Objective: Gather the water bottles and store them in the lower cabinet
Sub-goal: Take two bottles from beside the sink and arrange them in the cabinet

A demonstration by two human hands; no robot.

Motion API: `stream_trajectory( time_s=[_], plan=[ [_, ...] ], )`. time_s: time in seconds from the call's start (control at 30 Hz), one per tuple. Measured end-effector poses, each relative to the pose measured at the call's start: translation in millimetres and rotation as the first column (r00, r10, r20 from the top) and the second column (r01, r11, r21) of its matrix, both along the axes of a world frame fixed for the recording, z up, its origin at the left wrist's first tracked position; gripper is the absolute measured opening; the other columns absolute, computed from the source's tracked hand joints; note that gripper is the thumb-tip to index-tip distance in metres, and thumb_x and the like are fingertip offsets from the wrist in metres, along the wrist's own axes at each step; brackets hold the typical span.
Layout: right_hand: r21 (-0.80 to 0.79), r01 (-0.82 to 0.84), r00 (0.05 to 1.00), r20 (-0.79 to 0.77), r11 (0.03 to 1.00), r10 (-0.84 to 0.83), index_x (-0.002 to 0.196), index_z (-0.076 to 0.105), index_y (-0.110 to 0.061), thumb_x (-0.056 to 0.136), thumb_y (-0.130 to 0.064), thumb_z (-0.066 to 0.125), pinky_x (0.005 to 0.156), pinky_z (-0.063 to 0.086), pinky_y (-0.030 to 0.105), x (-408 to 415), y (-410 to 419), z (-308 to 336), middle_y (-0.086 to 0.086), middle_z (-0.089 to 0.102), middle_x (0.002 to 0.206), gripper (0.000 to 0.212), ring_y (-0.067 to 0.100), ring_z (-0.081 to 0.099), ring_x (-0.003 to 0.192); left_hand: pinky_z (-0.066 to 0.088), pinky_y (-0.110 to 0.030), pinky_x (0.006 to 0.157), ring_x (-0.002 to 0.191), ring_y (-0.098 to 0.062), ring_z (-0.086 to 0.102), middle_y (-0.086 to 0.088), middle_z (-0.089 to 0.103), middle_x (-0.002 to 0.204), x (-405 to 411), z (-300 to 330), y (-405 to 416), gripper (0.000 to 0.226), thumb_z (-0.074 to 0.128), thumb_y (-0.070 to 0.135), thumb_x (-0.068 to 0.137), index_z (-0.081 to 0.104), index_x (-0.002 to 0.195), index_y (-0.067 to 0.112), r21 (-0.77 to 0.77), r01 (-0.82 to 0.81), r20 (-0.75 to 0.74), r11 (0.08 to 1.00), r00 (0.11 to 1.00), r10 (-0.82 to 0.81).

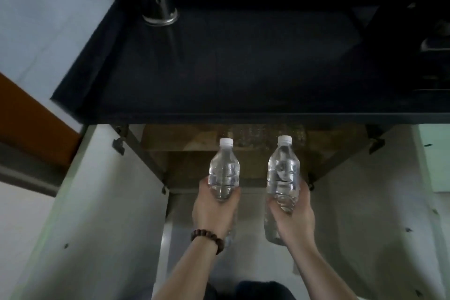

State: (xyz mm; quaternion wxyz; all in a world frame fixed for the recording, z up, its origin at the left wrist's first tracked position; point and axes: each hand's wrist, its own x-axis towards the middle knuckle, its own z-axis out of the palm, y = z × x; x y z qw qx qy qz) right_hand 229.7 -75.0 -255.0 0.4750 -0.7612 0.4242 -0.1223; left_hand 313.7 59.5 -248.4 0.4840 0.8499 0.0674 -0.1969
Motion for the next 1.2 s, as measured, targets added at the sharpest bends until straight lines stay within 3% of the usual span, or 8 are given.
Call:
stream_trajectory(
  time_s=[0.23,0.37,0.53,0.67,0.8,0.97,1.1,1.2],
  plan=[
    [0.026,0.047,0.982,0.183,0.999,-0.051,0.133,0.042,-0.027,0.078,-0.016,0.074,0.082,0.041,0.028,64.7,-61.8,-106.7,-0.008,0.056,0.106,0.065,0.014,0.053,0.096,0.044,-0.029,0.076,0.087,-0.01,0.059,0.015,0.06,0.094,73.2,-119.0,-42.2,0.054,0.077,0.044,0.074,0.049,0.117,0.027,-0.142,0.012,0.131,0.99,0.991,0.007],
    [-0.037,0.021,0.969,0.249,0.999,-0.011,0.128,0.048,-0.02,0.075,-0.025,0.077,0.089,0.049,0.036,102.8,-105.6,-128.8,0.0,0.062,0.113,0.06,0.022,0.06,0.104,0.042,-0.026,0.068,0.089,-0.012,0.061,0.017,0.061,0.089,119.4,-144.9,-52.4,0.033,0.078,0.043,0.074,0.057,0.096,0.032,-0.225,-0.005,0.184,0.974,0.982,0.048],
    [-0.066,-0.043,0.972,0.227,0.997,0.057,0.129,0.047,-0.021,0.076,-0.029,0.076,0.094,0.048,0.044,154.0,-143.3,-116.1,-0.001,0.059,0.119,0.061,0.024,0.057,0.113,0.043,-0.032,0.074,0.088,-0.018,0.054,0.003,0.053,0.094,174.8,-137.0,-50.9,0.056,0.074,0.041,0.079,0.048,0.123,0.017,-0.326,-0.035,0.0,0.945,0.999,0.037],
    [-0.062,-0.108,0.986,0.12,0.992,0.115,0.122,0.054,-0.021,0.073,-0.037,0.077,0.084,0.044,0.033,183.6,-154.7,-104.1,-0.002,0.057,0.111,0.056,0.019,0.055,0.105,0.041,-0.044,0.097,0.116,-0.03,0.053,-0.007,0.053,0.115,206.9,-128.5,-46.4,0.073,0.073,0.043,0.079,0.04,0.137,0.015,-0.266,-0.01,-0.108,0.964,0.994,-0.019],
    [-0.167,-0.135,0.988,-0.101,0.977,0.119,0.125,0.047,-0.033,0.044,-0.094,0.051,0.094,0.044,0.048,218.1,-173.3,-115.6,0.005,0.054,0.127,0.101,0.031,0.053,0.114,0.041,-0.041,0.087,0.104,-0.028,0.055,-0.007,0.052,0.104,221.9,-130.1,-53.2,0.052,0.068,0.042,0.084,0.047,0.124,0.016,-0.227,-0.001,-0.059,0.974,0.998,-0.012],
    [-0.283,-0.282,0.941,-0.267,0.917,0.207,0.139,0.035,-0.018,0.096,-0.052,0.037,0.11,0.029,0.04,206.3,-143.8,-84.8,0.014,0.037,0.145,0.055,0.033,0.035,0.133,0.043,-0.036,0.087,0.097,-0.022,0.053,-0.004,0.057,0.111,238.7,-143.9,-63.5,0.031,0.068,0.04,0.086,0.051,0.104,0.022,-0.074,0.111,0.15,0.991,0.984,-0.099],
    [-0.264,-0.226,0.962,-0.211,0.938,0.173,0.143,0.031,-0.016,0.097,-0.056,0.032,0.109,0.026,0.037,205.4,-138.1,-79.9,0.013,0.037,0.146,0.061,0.031,0.036,0.133,0.041,-0.034,0.094,0.121,-0.023,0.05,-0.001,0.05,0.139,249.1,-158.3,-73.4,0.052,0.064,0.046,0.086,0.05,0.133,0.027,0.084,0.306,0.213,0.948,0.924,-0.317],
    [-0.184,-0.156,0.979,-0.161,0.97,0.127,0.142,0.034,-0.022,0.087,-0.071,0.038,0.111,0.026,0.042,218.5,-158.0,-102.4,0.009,0.04,0.145,0.073,0.032,0.036,0.133,0.037,-0.041,0.106,0.133,-0.024,0.039,-0.003,0.042,0.147,246.8,-163.6,-79.7,0.061,0.055,0.055,0.082,0.046,0.137,0.03,0.202,0.26,0.41,0.944,0.853,-0.322]
  ],
)
